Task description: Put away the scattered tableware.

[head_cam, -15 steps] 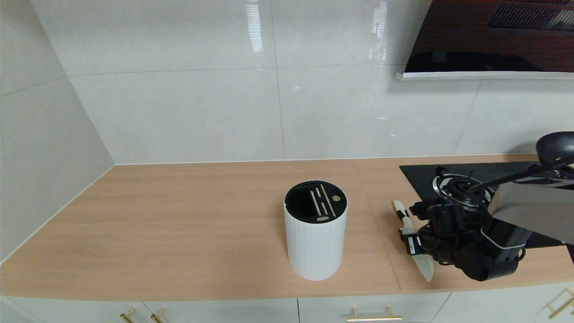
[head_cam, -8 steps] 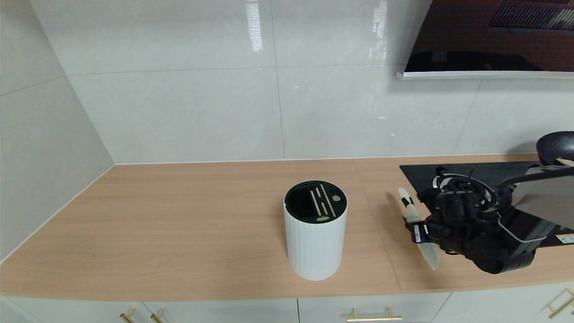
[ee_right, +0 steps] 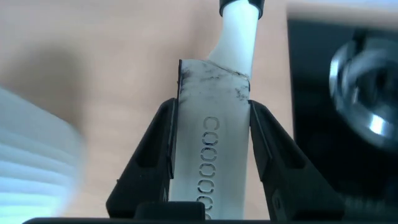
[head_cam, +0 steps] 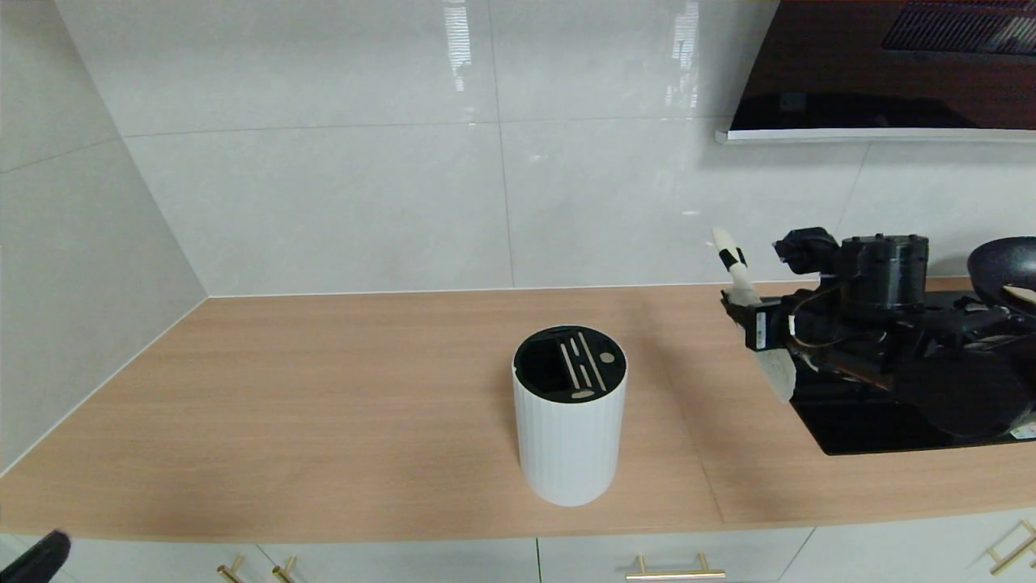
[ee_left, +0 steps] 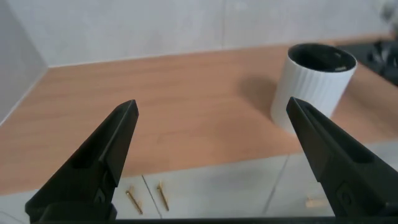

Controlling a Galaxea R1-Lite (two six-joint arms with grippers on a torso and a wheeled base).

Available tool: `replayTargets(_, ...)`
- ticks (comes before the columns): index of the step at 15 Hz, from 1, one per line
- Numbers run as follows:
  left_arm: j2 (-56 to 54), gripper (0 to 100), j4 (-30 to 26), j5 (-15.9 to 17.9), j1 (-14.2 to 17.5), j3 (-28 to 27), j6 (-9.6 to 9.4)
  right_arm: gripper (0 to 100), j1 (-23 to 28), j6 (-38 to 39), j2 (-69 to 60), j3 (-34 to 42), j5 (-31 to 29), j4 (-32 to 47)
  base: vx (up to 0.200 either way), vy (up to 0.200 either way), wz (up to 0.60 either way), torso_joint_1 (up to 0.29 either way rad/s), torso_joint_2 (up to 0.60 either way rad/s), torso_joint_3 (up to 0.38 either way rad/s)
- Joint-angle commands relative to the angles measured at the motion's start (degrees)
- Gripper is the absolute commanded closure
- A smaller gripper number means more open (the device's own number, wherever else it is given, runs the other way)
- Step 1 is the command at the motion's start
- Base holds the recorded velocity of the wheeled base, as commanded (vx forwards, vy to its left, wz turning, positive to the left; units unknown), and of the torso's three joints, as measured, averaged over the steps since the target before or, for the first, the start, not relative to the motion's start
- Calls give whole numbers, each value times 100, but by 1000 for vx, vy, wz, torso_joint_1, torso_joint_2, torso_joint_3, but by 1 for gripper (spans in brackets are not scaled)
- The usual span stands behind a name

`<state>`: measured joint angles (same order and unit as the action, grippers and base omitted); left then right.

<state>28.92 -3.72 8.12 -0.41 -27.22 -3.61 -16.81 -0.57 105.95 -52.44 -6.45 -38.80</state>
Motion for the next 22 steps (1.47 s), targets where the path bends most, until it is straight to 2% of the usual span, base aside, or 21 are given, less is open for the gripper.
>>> replayTargets(1,2716,0,662,252,-468,-706,-290,100,-683,84,-927,138,-93,189,0,0,0,0,0,0)
replayTargets(2,3050,0,1356,252,-864,-723,44,100,-947,92,-1032,217,-181,189,0,0,0,0,0,0)
replayTargets(3,3445,0,2209,252,-1409,-793,792,100,-1149,92,-1173,314,-304,198,0,0,0,0,0,0)
replayTargets(4,3718,0,2683,260,-1787,-820,1345,100,-1298,92,-1270,349,-366,198,0,0,0,0,0,0)
replayTargets(5,4008,0,2973,269,-1901,-776,1512,100,-1501,92,-1322,340,-366,206,0,0,0,0,0,0)
replayTargets(6,4184,0,3114,269,-1989,-750,1530,100,-1659,92,-1340,349,-392,206,0,0,0,0,0,0)
replayTargets(7,4465,0,3255,278,-2261,-811,1662,100,-1966,136,-1358,340,-489,206,0,0,0,0,0,0)
replayTargets(8,4676,0,3378,296,-2551,-996,2101,100,-2151,233,-1358,340,-577,206,0,0,0,0,0,0)
replayTargets(9,4931,0,3553,357,-2894,-1277,2892,100,-2353,321,-1349,349,-603,206,0,0,0,0,0,0)
replayTargets(10,5150,0,3729,524,-3079,-1549,3604,100,-2538,418,-1322,349,-603,206,0,0,0,0,0,0)
replayTargets(11,5247,0,3791,630,-3123,-1620,3797,100,-2617,479,-1305,340,-612,206,0,0,0,0,0,0)
replayTargets(12,5440,0,4002,1043,-3202,-1628,3947,100,-2749,637,-1173,305,-612,206,0,0,0,0,0,0)
replayTargets(14,5651,0,4397,1139,-3281,-1470,4087,100,-3021,945,-1006,173,-612,206,0,0,0,0,0,0)
replayTargets(16,5889,0,4802,1016,-3430,-1321,4184,100,-3355,1130,-953,156,-673,206,0,0,0,0,0,0)
replayTargets(18,6240,0,5048,893,-3430,-1330,4184,100,-3531,1130,-892,156,-840,198,0,0,0,0,0,0)
replayTargets(20,6609,0,5496,603,-3448,-1391,4184,100,-3654,1174,-865,164,-911,154,0,0,0,0,0,0)
replayTargets(22,6724,0,5760,550,-3501,-1479,4184,100,-3777,1279,-874,164,-911,154,0,0,0,0,0,0)
